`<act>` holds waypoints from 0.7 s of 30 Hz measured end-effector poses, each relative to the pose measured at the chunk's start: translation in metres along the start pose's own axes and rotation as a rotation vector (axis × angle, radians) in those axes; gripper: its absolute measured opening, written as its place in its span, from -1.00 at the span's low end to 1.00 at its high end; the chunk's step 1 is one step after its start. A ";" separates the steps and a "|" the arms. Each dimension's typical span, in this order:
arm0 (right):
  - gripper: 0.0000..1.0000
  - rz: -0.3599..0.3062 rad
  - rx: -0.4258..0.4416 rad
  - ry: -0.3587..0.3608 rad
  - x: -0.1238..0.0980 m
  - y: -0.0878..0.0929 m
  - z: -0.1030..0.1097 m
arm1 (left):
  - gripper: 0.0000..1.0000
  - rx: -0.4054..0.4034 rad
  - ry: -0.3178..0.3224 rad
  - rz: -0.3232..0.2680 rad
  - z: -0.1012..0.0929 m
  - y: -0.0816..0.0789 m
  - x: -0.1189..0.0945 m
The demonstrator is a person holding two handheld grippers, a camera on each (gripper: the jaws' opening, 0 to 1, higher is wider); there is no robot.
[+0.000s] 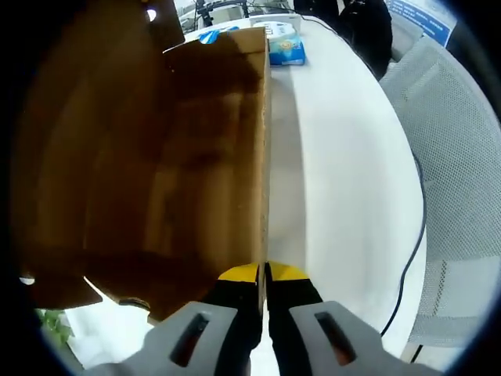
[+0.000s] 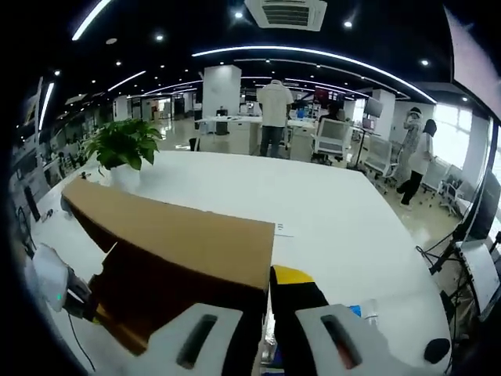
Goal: Operate the shoe box by opening the lid, removing the specified soft item, and placing it in the target area until the item is outside and the box remains undamaged.
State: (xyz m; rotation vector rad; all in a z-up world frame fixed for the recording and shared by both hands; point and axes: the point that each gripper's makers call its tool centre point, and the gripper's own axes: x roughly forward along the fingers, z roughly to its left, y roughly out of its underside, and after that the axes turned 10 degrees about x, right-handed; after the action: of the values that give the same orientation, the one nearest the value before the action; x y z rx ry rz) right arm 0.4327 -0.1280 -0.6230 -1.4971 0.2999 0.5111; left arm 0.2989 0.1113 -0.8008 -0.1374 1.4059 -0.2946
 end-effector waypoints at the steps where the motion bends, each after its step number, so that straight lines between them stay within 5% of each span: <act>1: -1.00 -0.001 -0.003 0.001 -0.001 0.000 0.000 | -0.99 0.000 0.000 0.001 0.000 0.000 0.000; 12: -1.00 0.016 -0.014 -0.003 -0.005 0.007 0.001 | -0.99 -0.005 -0.004 0.000 0.000 0.000 0.000; 21: -1.00 -0.032 -0.050 -0.003 -0.012 0.011 0.002 | -0.98 -0.006 -0.016 -0.003 0.000 0.000 0.001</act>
State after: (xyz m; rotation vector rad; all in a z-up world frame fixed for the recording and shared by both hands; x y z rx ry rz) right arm 0.4162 -0.1277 -0.6268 -1.5472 0.2613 0.4985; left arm 0.2990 0.1114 -0.8014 -0.1461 1.3912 -0.2911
